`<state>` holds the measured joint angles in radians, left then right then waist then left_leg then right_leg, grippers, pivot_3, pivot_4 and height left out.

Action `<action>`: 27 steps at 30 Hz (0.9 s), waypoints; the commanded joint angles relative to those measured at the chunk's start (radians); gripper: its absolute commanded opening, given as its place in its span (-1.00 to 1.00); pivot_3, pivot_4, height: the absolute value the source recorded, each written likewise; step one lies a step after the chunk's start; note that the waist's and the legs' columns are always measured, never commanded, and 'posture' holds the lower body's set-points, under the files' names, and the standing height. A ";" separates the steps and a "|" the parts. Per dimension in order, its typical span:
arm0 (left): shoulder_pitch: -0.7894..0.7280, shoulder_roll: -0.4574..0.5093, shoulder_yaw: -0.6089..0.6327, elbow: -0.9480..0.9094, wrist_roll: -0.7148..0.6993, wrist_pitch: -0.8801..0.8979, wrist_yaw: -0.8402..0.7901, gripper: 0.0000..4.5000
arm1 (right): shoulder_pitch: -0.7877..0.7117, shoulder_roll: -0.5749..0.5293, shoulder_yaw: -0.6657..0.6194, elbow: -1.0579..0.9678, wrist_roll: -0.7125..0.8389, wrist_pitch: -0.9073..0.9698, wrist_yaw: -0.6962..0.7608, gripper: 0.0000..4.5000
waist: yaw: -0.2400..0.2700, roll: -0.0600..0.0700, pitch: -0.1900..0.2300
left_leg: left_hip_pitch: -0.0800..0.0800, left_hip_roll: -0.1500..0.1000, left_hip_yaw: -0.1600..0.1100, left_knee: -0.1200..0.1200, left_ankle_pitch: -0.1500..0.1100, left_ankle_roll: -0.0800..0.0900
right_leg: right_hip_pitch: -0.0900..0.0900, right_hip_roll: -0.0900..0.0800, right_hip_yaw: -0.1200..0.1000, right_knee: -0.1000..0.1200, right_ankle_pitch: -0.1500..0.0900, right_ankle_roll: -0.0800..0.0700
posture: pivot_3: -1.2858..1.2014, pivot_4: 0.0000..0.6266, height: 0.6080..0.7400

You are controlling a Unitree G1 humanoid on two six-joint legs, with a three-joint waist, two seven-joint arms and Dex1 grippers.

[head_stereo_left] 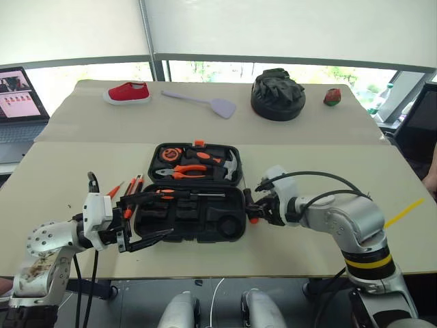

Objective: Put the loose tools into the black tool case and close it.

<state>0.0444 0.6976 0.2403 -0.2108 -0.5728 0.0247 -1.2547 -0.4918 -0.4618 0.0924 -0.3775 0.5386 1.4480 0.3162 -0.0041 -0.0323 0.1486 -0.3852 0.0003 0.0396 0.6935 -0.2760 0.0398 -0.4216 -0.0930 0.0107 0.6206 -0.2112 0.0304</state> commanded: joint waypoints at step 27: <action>0.134 0.007 0.194 0.006 -0.033 -0.015 0.078 1.00 | -0.233 -0.226 0.351 0.084 -0.321 -0.934 0.743 -0.49 | -0.040 0.005 0.007 | -0.003 0.002 0.002 -0.005 -0.001 0.001 | -0.004 0.003 0.001 -0.009 0.003 0.002 | 0.03 -0.52 1.00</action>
<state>0.1639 0.6921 0.3882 -0.1946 -0.5901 0.0235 -1.1788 -0.6846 -0.7012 0.3808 -0.3348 0.2781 0.5683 1.0119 -0.0443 -0.0277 0.1560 -0.3879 0.0023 0.0419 0.6886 -0.2767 0.0412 -0.4251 -0.0907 0.0112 0.6115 -0.2079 0.0322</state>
